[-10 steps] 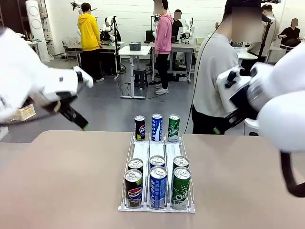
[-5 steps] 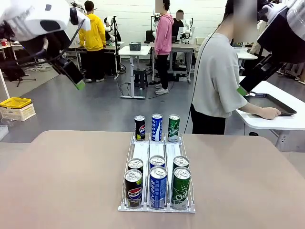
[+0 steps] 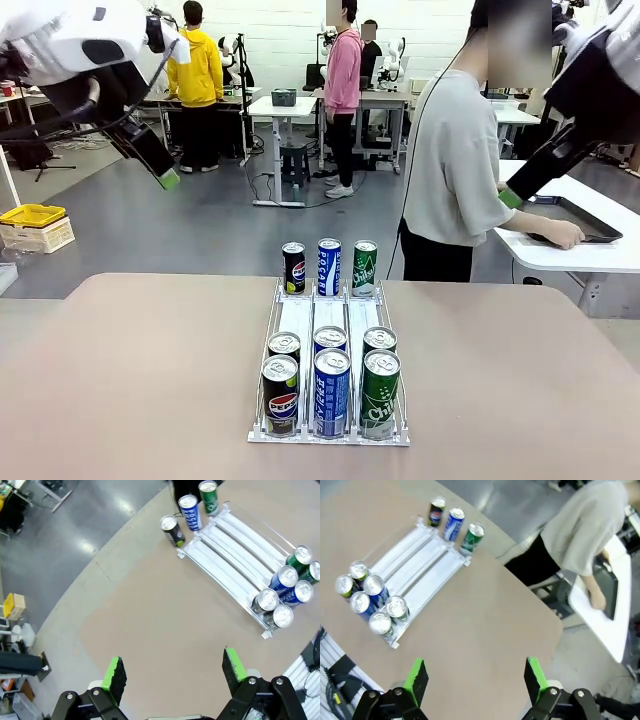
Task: Retrieve and hand over the desired beverage to the person.
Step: Pick up a can of the same type that the person held from the Automatic Can Dispenser.
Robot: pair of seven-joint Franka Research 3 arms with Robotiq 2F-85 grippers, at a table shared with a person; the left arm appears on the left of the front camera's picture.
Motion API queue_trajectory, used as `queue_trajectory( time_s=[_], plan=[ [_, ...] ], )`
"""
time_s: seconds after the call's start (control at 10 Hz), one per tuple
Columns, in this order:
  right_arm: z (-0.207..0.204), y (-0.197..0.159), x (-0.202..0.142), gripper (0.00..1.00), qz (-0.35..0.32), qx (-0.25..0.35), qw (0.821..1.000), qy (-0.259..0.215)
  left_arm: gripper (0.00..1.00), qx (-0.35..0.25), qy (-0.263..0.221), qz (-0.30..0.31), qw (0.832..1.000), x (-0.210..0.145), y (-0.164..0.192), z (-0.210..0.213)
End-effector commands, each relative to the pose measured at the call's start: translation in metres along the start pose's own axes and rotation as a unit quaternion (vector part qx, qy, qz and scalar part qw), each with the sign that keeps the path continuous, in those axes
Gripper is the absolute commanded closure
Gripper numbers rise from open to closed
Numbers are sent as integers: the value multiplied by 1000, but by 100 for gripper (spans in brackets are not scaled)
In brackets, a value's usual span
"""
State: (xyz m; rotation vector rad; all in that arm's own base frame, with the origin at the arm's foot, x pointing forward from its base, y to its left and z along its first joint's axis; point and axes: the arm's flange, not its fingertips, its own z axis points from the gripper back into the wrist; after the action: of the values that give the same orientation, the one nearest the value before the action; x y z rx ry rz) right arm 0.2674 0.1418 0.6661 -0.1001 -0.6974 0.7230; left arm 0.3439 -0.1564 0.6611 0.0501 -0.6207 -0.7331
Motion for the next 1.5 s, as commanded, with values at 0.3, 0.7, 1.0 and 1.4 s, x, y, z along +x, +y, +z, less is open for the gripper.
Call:
queue_trajectory(
  time_s=[0.3, 0.7, 1.0, 1.4],
  plan=[
    [48, -95, -129, 0, -94, 219, 963, -123, 0, -251, -51, 43, 966, -80, 110, 75],
    [75, -133, -185, 0, -172, 223, 939, -195, 0, -242, -101, 147, 954, -144, 142, 89],
    [59, -158, -197, 0, -182, 254, 931, -192, 0, -258, -149, 212, 931, -168, 160, 85],
    [71, -150, -198, 0, -192, 232, 934, -192, 0, -254, -121, 190, 940, -164, 166, 92]
  ],
)
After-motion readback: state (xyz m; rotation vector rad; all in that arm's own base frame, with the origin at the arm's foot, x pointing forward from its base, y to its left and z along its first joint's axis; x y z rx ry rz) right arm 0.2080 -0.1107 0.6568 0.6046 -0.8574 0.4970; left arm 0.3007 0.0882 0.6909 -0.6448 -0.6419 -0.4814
